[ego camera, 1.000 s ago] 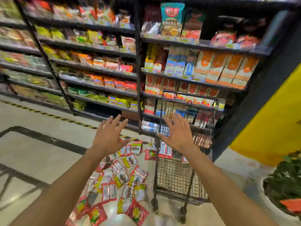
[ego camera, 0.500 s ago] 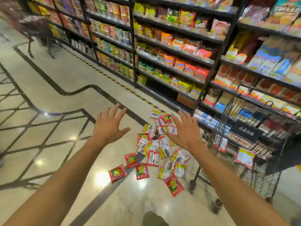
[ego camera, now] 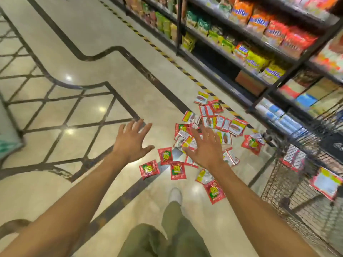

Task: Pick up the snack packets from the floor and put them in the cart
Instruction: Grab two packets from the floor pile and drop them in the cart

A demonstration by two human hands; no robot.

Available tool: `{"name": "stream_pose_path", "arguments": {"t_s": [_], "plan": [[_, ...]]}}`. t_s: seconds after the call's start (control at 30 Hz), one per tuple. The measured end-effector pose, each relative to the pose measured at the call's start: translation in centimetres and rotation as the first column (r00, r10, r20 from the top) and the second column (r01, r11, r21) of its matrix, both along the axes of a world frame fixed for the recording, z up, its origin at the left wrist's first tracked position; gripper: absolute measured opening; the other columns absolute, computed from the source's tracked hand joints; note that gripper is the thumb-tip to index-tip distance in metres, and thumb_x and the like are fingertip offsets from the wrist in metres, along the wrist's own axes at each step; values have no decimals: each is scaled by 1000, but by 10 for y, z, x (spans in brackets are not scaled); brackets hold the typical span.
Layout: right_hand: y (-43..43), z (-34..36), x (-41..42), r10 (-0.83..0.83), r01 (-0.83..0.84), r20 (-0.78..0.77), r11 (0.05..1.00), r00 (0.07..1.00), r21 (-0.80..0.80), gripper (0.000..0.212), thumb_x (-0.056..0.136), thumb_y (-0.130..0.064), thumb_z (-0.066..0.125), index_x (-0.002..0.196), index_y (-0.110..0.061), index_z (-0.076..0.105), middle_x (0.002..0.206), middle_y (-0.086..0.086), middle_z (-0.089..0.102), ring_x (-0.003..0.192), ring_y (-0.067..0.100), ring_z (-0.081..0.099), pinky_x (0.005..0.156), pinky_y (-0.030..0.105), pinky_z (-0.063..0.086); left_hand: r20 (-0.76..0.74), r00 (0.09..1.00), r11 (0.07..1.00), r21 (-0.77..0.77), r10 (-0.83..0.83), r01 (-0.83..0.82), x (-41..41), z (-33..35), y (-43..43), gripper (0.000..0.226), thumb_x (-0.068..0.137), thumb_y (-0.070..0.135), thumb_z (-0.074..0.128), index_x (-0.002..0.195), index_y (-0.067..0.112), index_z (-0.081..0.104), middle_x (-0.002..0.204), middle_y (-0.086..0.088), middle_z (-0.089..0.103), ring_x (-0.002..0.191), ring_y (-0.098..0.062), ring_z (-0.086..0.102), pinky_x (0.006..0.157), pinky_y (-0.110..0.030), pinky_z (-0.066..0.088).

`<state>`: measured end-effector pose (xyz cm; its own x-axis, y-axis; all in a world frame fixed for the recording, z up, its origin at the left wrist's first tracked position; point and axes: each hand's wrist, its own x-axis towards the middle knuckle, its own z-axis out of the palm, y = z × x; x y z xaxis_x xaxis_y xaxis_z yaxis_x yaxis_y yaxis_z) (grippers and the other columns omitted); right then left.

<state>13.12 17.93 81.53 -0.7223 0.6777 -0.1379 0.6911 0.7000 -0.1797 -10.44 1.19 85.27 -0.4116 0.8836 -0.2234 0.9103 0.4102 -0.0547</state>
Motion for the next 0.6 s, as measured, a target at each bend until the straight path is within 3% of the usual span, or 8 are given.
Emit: {"name": "stream_pose_path", "arguments": {"t_s": [0.17,0.3,0.43,0.6], "plan": [[20,-90,-33,-2,9,82,996,997,-88,85,87,-79,40,155,-27,45,161,18,42,147,42,40,116,60,38,92,996,998,-67,-13,19,-37,-99,38,92,88,77,51,164,35,20,172,-7,23,156,-36,24,123,-59,22],[29,-188,-52,-9,22,127,994,992,-106,83,91,-78,38,156,-26,42,158,16,46,146,39,41,121,58,29,174,984,988,-145,-28,54,-61,-203,48,89,90,76,49,164,34,23,171,-7,24,155,-37,26,122,-57,22],[38,-309,-69,-86,103,125,985,988,-138,85,92,-80,28,154,-25,44,152,17,51,140,40,48,110,55,45,241,970,980,-182,-39,84,-86,-336,51,89,84,75,37,161,30,34,166,-9,36,150,-38,37,118,-57,30],[33,-491,-68,-103,140,192,971,976,-193,80,87,-70,53,150,-20,50,148,20,54,136,42,51,103,57,50,306,952,955,-284,4,88,-100,-522,34,95,79,80,29,162,35,27,170,-5,29,155,-35,28,123,-52,21]]}}
